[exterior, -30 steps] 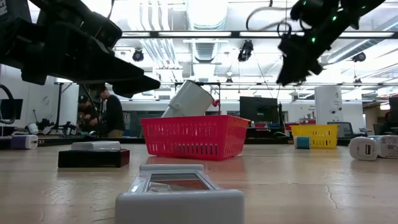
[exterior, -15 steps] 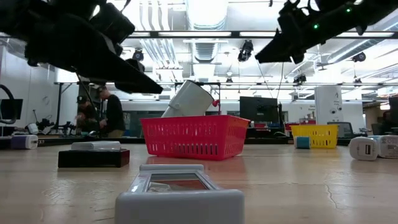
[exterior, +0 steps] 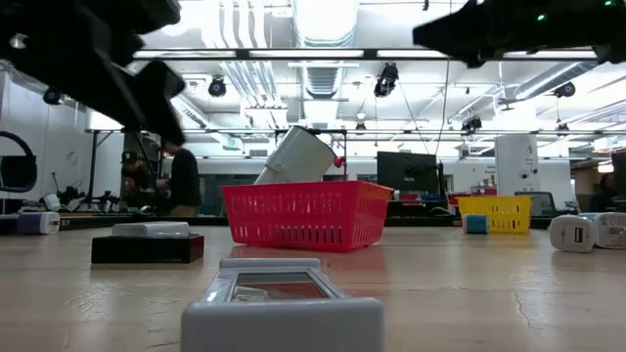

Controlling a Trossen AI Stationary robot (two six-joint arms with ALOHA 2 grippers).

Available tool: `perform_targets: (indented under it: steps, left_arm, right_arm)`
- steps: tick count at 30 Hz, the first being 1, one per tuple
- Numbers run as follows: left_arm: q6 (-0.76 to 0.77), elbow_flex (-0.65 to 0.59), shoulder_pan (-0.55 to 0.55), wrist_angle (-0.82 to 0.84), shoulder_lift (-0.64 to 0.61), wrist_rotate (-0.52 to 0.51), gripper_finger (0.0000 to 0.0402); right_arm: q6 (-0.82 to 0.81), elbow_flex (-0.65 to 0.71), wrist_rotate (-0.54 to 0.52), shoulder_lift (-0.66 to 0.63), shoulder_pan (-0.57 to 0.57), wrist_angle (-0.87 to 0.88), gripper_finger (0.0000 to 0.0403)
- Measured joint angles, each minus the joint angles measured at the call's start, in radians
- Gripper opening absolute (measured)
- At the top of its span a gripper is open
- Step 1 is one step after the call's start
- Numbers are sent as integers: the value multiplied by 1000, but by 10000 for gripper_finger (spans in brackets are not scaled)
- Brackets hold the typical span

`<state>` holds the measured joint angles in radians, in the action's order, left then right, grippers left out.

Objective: Pick & Place Office items
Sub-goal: Put the top blue digital clock into the red basket

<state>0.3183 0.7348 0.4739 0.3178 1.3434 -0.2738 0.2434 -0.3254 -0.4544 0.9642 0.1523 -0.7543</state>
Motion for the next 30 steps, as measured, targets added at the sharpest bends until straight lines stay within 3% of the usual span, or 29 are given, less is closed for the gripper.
perform_targets:
  steps: [8,11,20,30]
  left_arm:
    - [211,32,60,246,0,1,328]
    - [263,30,67,301,1,56,328]
    - [376,29,131,301,2,176,328]
    - [490,29,210,266,30,181,328]
  right_arm:
    - [120,74,-20,0,106,-169,169]
    - [120,83,-20,0,123,-168,169]
    - [127,85,-20,1,134,-168,169]
    - [127,85,-20,1,134,-166,169]
